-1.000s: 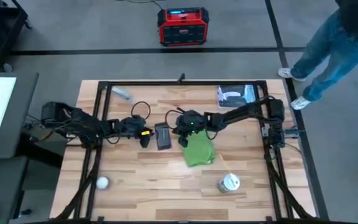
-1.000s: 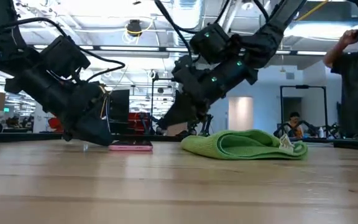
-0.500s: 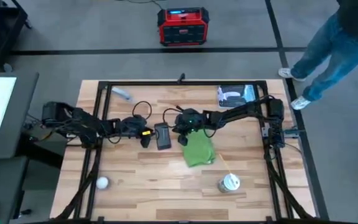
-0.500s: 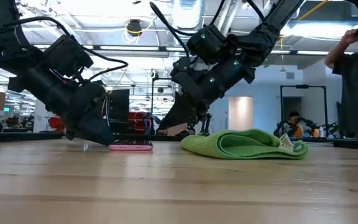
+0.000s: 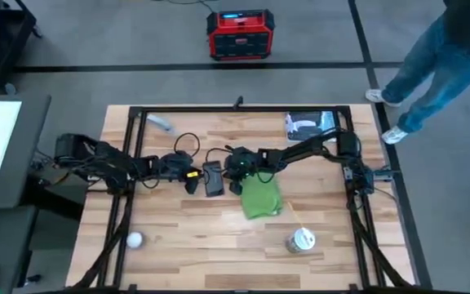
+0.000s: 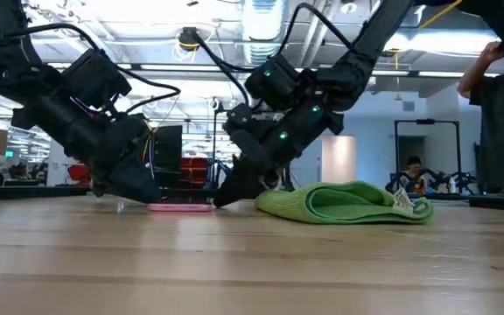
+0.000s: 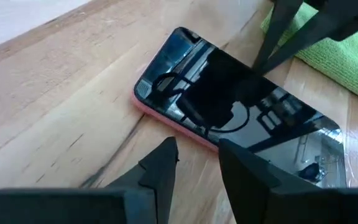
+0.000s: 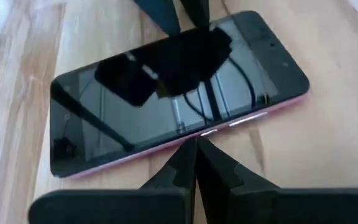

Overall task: Apply microfiber cloth
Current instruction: Spray the cellphone using the cleaning bottle

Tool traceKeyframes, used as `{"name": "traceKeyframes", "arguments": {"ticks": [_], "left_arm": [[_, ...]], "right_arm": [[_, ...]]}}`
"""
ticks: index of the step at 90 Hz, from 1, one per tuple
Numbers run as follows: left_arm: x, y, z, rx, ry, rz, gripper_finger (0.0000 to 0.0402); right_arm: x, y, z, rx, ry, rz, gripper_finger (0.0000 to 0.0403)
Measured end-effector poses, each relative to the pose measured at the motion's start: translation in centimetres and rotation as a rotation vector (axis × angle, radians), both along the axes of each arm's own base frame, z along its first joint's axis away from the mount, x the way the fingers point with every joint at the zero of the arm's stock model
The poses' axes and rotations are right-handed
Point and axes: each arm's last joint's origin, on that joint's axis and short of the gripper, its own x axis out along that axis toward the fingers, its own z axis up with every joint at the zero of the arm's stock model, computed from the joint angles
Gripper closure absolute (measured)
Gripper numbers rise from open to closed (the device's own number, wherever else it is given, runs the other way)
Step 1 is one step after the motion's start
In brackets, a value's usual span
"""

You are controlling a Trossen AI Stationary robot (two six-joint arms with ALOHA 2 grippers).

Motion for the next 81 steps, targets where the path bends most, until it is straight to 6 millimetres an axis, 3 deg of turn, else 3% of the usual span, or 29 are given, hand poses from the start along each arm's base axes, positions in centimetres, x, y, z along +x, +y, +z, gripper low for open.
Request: {"name": "traceKeyframes", "arguments": {"ticks": [25, 60, 81], "left_arm": [[0.0, 0.0, 0.0, -0.006, -0.009, -0.01, 0.0296], [0.2, -0.1, 0.2, -0.017, -0.041, -0.038, 0.0296], [1.0, -0.3, 1.4, -0.048, -0.175, -0.122, 0.0296]], "right_arm": [[1.7, 0.3, 0.0, -0.009, -0.025, 0.069, 0.0403], [2.0, 0.3, 0.2, -0.08, -0.056, 0.088, 0.0403], [2.0, 0.0, 0.3, -0.113, -0.058, 0.05, 0.0403]]}}
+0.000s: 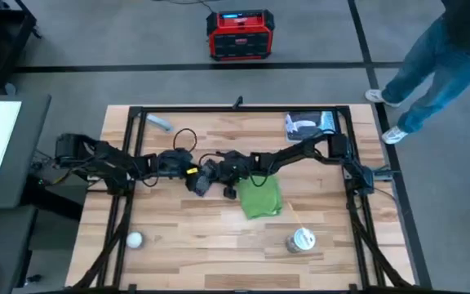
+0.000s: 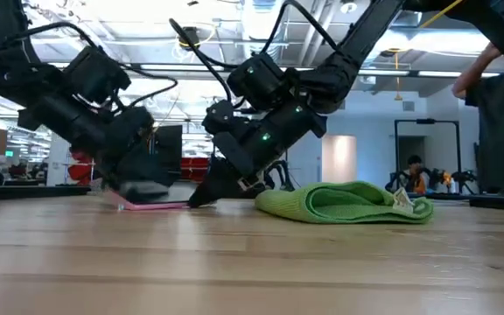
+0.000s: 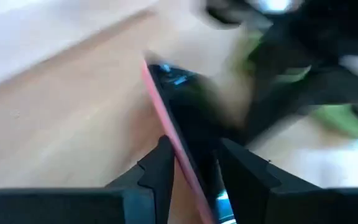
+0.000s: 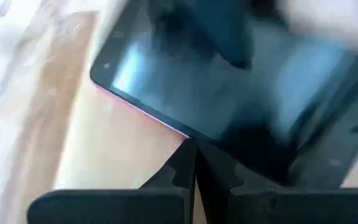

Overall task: Apply microfiber cloth
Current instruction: Spray the cellphone using the cleaning bottle

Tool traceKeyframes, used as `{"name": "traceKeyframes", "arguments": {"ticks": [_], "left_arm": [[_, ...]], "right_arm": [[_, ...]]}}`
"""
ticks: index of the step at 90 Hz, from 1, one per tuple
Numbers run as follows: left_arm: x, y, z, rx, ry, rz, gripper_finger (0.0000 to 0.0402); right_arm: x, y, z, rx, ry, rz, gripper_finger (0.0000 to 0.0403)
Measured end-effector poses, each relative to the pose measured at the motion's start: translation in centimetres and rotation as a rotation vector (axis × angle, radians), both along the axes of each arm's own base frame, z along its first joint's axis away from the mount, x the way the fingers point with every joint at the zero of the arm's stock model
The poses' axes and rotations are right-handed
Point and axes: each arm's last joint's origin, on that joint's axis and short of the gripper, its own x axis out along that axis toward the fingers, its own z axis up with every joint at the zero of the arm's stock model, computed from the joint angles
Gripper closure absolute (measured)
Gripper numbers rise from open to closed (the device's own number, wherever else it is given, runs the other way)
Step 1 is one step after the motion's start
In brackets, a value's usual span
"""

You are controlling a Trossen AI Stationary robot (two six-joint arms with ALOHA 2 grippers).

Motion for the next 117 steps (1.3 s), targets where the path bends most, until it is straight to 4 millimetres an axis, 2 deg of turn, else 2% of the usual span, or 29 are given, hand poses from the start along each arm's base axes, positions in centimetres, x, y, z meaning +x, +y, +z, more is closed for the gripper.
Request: {"name": "traceKeyframes", "arguments": {"ticks": [15, 32, 49, 66, 82, 97, 117], "left_arm": [[0.1, 0.0, 0.2, -0.016, -0.032, -0.042, 0.0296], [-0.3, 0.1, -0.5, -0.038, 0.038, -0.041, 0.03], [-0.3, 0.2, -0.4, -0.023, 0.036, -0.05, 0.0336], [-0.2, 0.7, -0.1, 0.004, 0.001, -0.025, 0.0388], [-0.3, 0.9, -0.1, 0.015, 0.01, -0.015, 0.0394], [-0.3, 1.0, -0.2, 0.059, 0.022, -0.035, 0.0397], [-0.3, 1.1, -0.1, 0.088, 0.008, -0.019, 0.0397]], "right_arm": [[0.0, 0.0, 0.0, -0.017, -0.002, -0.013, 0.0403], [0.0, 0.0, 0.0, -0.026, 0.008, -0.026, 0.0403], [-0.2, 0.1, -0.1, -0.023, 0.038, -0.026, 0.0403], [-0.2, 0.6, -0.2, -0.02, 0.044, -0.021, 0.0403], [-0.2, 0.7, 0.1, -0.02, 0.048, -0.019, 0.0403], [-0.7, 0.3, 1.0, -0.061, 0.078, -0.04, 0.0403], [-1.6, -0.4, 3.5, -0.113, 0.098, -0.079, 0.0403]]}}
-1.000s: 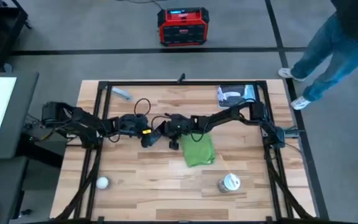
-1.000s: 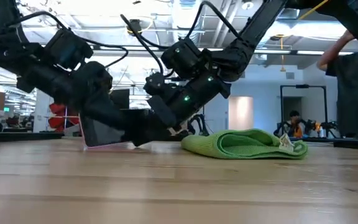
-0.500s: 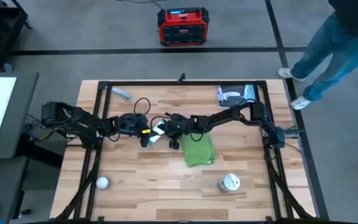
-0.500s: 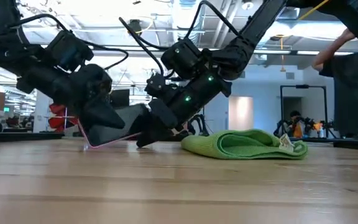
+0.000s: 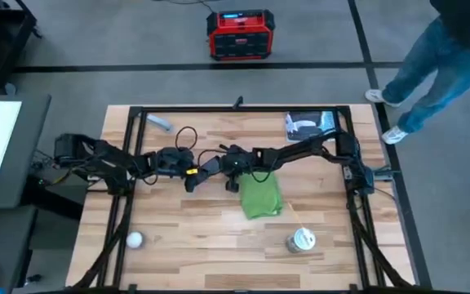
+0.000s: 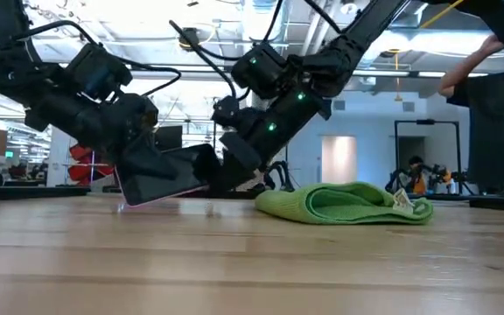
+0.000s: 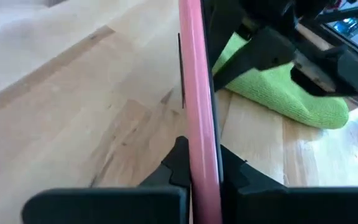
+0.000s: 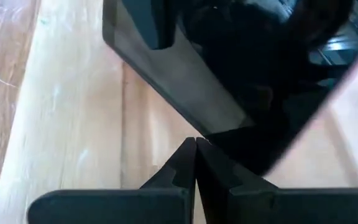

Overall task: Apply microfiber cloth
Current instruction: Spray the cellphone using the cleaning bottle

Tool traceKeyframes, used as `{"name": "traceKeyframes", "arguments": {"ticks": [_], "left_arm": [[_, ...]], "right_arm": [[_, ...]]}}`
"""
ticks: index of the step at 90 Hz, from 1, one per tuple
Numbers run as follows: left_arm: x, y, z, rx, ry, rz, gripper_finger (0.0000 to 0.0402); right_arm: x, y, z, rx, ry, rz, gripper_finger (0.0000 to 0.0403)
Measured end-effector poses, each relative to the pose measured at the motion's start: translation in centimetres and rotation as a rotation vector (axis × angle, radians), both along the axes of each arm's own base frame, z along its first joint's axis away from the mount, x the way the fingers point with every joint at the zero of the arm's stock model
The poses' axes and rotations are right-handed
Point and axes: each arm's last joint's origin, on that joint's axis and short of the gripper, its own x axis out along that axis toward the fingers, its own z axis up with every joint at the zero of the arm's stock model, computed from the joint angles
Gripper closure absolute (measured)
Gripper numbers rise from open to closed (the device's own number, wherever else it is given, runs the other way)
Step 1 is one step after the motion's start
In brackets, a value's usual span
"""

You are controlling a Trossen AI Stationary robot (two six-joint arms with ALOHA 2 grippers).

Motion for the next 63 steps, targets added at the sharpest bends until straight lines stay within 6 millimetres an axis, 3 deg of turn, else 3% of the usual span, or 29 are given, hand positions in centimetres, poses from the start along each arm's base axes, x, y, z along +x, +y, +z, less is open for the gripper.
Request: {"name": "traceKeyframes", "arguments": {"ticks": [29, 50, 63], "left_arm": [[0.6, -0.3, 1.3, 0.218, -0.129, 0.027, 0.0399], [-0.6, -0.6, 1.3, 0.27, -0.21, 0.034, 0.0399], [-0.9, -0.7, 1.8, 0.334, -0.276, 0.06, 0.0399]], "right_arm": [[-2.3, -1.2, 4.9, -0.046, -0.097, -0.087, 0.0403], [-8.6, -2.8, 7.6, -0.018, -0.31, -0.24, 0.0403], [-12.8, -2.1, 9.7, -0.012, -0.38, -0.279, 0.0403]]}}
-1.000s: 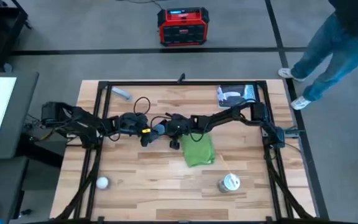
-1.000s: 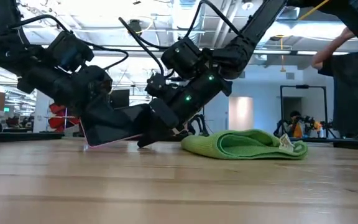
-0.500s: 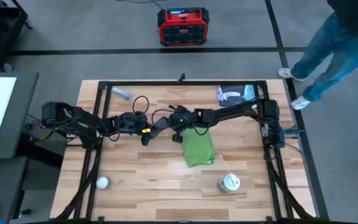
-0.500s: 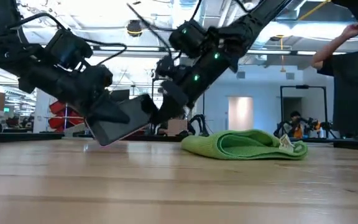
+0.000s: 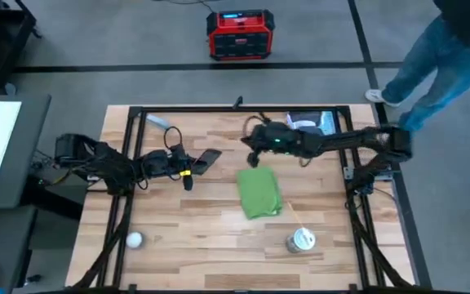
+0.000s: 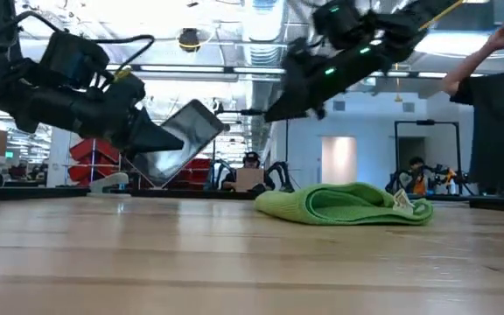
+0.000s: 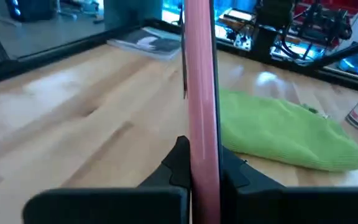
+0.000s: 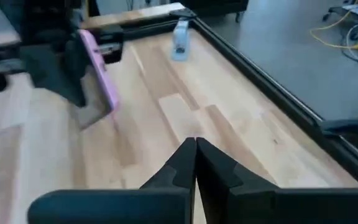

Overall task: Apply microfiber cloth
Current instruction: Spray the cellphone using the cleaning bottle

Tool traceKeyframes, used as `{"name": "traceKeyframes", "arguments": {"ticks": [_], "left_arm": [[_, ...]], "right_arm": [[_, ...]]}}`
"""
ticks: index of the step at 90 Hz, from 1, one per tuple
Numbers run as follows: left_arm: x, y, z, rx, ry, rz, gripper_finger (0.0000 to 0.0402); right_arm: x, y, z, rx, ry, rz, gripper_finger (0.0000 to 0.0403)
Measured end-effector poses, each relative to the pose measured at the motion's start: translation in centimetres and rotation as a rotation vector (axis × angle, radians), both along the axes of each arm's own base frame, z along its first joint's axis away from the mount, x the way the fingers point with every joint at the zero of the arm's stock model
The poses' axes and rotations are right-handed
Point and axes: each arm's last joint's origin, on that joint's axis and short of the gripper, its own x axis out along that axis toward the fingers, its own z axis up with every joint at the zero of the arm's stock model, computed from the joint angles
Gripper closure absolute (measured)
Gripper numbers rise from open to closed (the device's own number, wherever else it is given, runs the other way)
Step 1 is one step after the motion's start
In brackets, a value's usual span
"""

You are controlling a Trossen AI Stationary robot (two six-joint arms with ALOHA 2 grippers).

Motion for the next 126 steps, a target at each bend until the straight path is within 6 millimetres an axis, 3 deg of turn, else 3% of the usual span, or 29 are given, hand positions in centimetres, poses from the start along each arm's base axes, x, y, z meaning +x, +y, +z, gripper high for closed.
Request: {"name": "traceKeyframes", "arguments": {"ticks": [31, 53, 72, 89, 104, 126], "left_arm": [[1.2, -0.5, 1.6, 0.162, -0.076, 0.047, 0.0399], [4.0, -0.4, 2.7, 0.226, -0.099, 0.033, 0.0399], [7.5, -0.3, 2.1, 0.24, -0.091, 0.02, 0.0399], [9.9, -0.2, 1.0, 0.24, -0.106, 0.019, 0.0399], [10.2, -0.1, 0.9, 0.243, -0.144, 0.023, 0.0399], [10.2, -0.2, 0.8, 0.216, -0.146, 0.022, 0.0399]], "right_arm": [[-10.6, 4.8, 4.8, -0.049, -0.05, -0.186, 0.0403], [-15.2, 9.0, 5.8, -0.017, -0.078, -0.211, 0.0403], [-17.3, 12.2, 6.1, -0.007, -0.119, -0.192, 0.0403], [-18.0, 14.8, 5.7, -0.015, -0.127, -0.142, 0.0403], [-17.9, 16.6, 4.3, -0.009, -0.082, -0.084, 0.0403], [-18.4, 21.1, 3.4, -0.005, -0.105, 0.092, 0.0403]]}}
